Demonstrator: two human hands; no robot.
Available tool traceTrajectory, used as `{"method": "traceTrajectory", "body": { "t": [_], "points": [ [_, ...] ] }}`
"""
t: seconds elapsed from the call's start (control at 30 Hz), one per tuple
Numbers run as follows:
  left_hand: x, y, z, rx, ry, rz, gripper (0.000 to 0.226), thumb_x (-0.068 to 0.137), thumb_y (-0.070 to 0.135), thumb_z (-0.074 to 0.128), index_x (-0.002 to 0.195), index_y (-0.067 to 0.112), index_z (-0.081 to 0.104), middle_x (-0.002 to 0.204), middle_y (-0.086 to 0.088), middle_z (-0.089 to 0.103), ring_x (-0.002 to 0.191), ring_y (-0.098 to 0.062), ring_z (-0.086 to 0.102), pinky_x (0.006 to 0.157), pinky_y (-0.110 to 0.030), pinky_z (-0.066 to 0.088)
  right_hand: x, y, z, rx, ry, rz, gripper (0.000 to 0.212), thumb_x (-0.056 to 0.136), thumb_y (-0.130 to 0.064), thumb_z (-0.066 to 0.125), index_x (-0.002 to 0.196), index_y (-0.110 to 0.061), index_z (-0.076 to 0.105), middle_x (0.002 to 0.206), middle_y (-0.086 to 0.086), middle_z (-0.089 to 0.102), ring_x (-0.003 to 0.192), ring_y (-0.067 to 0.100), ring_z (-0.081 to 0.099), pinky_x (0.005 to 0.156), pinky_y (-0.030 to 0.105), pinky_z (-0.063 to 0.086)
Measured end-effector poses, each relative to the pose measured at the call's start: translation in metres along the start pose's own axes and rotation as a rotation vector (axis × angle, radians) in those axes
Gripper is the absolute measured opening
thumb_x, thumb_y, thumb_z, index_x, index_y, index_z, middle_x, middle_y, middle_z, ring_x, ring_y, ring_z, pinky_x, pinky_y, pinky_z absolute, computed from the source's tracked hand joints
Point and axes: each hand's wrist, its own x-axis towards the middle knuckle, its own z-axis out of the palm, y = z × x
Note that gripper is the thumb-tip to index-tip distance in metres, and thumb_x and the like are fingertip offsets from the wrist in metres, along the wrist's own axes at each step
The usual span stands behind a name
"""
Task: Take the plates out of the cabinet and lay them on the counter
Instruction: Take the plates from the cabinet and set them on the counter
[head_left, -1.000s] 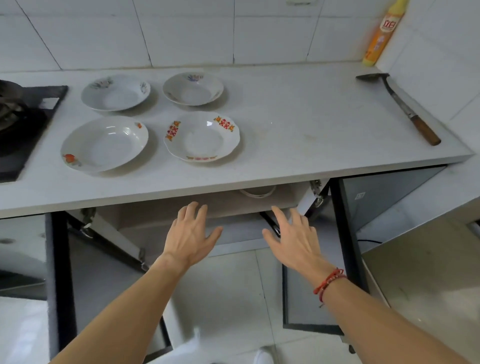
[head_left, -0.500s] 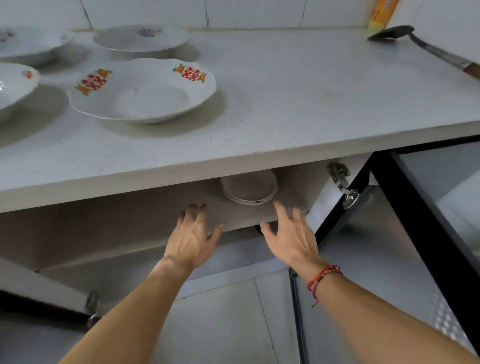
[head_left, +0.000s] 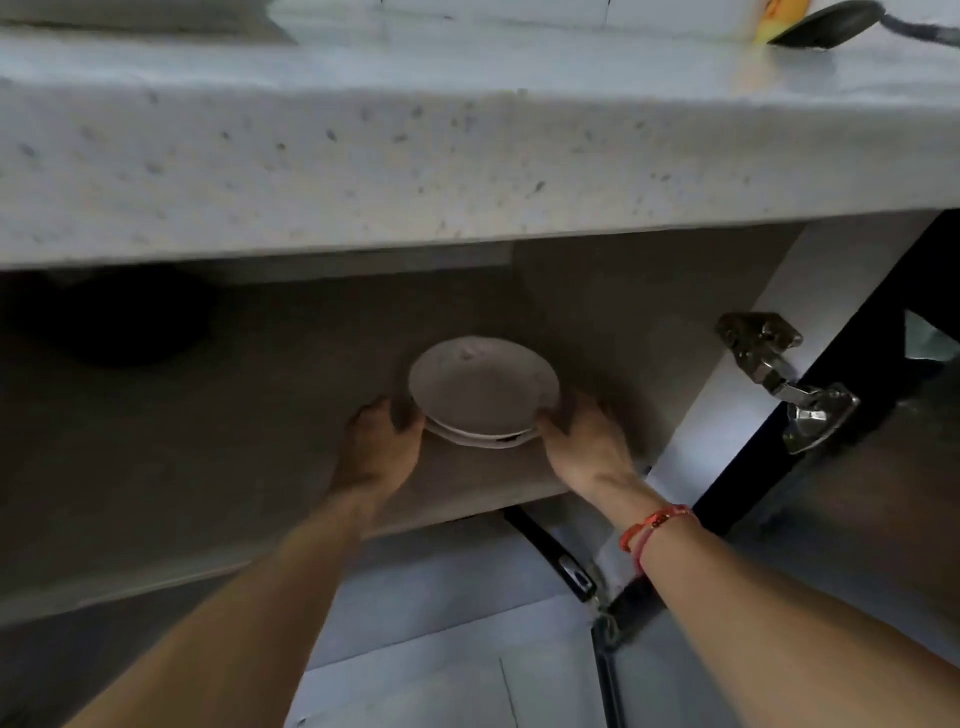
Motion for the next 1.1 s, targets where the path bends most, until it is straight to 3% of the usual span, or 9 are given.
{"method": "traceTrajectory", "body": {
  "t": [0.1, 0.2, 0.27, 0.33, 0.43, 0.67, 0.83, 1.0, 1.1],
  "points": [
    [0.023, -0.002, 0.016, -0.181, -0.05, -0.157, 0.034, 0.097, 0.037, 0.051, 0.109, 0.01, 0.069, 0.114, -0.013, 0.069, 0.109, -0.032, 0.063, 0.084, -0.03, 0.046, 0.022, 0.006, 0.007, 0.117, -0.007, 0.09, 0.055, 0.097, -0.047, 0.05, 0.138, -0.009, 0.052, 0.138, 0.017, 0.058, 0.127, 0.037, 0.054, 0.101, 0.035, 0.044],
    [0.041, -0.011, 0.032, -0.454, -0.051, -0.231, 0.03, 0.093, 0.04, 0.053, 0.085, 0.015, 0.068, 0.106, -0.016, 0.072, 0.093, -0.031, 0.07, 0.088, -0.046, 0.056, 0.037, 0.012, 0.019, 0.391, -0.01, 0.199, 0.058, 0.087, -0.053, 0.053, 0.124, -0.008, 0.061, 0.118, 0.017, 0.069, 0.099, 0.036, 0.071, 0.092, 0.048, 0.057],
    [0.05, -0.011, 0.036, -0.608, -0.048, -0.289, 0.019, 0.096, 0.03, 0.055, 0.089, 0.016, 0.065, 0.106, -0.016, 0.07, 0.088, -0.031, 0.07, 0.083, -0.047, 0.058, 0.041, 0.01, 0.024, 0.583, -0.031, 0.251, 0.037, 0.096, -0.036, 0.055, 0.117, -0.006, 0.061, 0.109, 0.016, 0.069, 0.077, 0.032, 0.073, 0.08, 0.048, 0.062],
    [0.053, -0.008, 0.036, -0.728, -0.052, -0.319, 0.013, 0.099, 0.021, 0.053, 0.1, 0.013, 0.063, 0.104, -0.015, 0.067, 0.081, -0.028, 0.068, 0.068, -0.037, 0.062, 0.045, 0.007, 0.025, 0.67, -0.033, 0.277, 0.027, 0.1, -0.023, 0.052, 0.118, -0.005, 0.06, 0.11, 0.017, 0.066, 0.069, 0.027, 0.07, 0.074, 0.045, 0.062],
    [0.055, -0.007, 0.039, -0.797, -0.055, -0.347, 0.012, 0.099, 0.017, 0.053, 0.104, 0.012, 0.061, 0.103, -0.014, 0.065, 0.071, -0.018, 0.064, 0.045, -0.022, 0.056, 0.048, 0.006, 0.029, 0.726, -0.01, 0.298, 0.025, 0.099, -0.017, 0.052, 0.119, -0.003, 0.061, 0.116, 0.021, 0.065, 0.071, 0.027, 0.068, 0.067, 0.042, 0.061],
    [0.047, -0.002, 0.035, -0.755, -0.053, -0.312, 0.025, 0.099, 0.012, 0.051, 0.115, -0.003, 0.063, 0.107, -0.017, 0.066, 0.09, -0.029, 0.066, 0.06, -0.032, 0.061, 0.051, 0.007, 0.032, 0.748, 0.026, 0.33, 0.031, 0.095, -0.016, 0.058, 0.121, 0.002, 0.063, 0.115, 0.02, 0.067, 0.086, 0.034, 0.07, 0.075, 0.047, 0.062],
    [0.045, -0.002, 0.026, -0.762, -0.029, -0.322, 0.023, 0.098, 0.012, 0.054, 0.113, -0.004, 0.062, 0.106, -0.02, 0.066, 0.087, -0.03, 0.066, 0.069, -0.037, 0.06, 0.045, -0.002, 0.03, 0.818, 0.05, 0.344, 0.03, 0.093, -0.013, 0.061, 0.119, 0.001, 0.064, 0.114, 0.02, 0.067, 0.095, 0.037, 0.069, 0.075, 0.047, 0.062],
    [0.024, 0.001, 0.006, -0.806, -0.054, -0.331, 0.017, 0.097, 0.006, 0.05, 0.109, -0.002, 0.061, 0.103, -0.019, 0.064, 0.087, -0.028, 0.064, 0.051, -0.023, 0.057, 0.021, -0.01, 0.023, 0.856, 0.045, 0.342, 0.014, 0.095, -0.007, 0.057, 0.105, -0.001, 0.063, 0.109, 0.018, 0.067, 0.094, 0.034, 0.067, 0.06, 0.037, 0.06],
    [0.003, -0.001, -0.006, -0.804, -0.103, -0.375, 0.015, 0.098, 0.005, 0.049, 0.107, 0.0, 0.06, 0.103, -0.02, 0.064, 0.074, -0.022, 0.063, 0.047, -0.023, 0.058, 0.001, -0.011, 0.017, 0.839, 0.045, 0.365, 0.017, 0.095, -0.008, 0.057, 0.11, -0.005, 0.066, 0.112, 0.019, 0.067, 0.098, 0.036, 0.067, 0.071, 0.045, 0.062]
  ]
}}
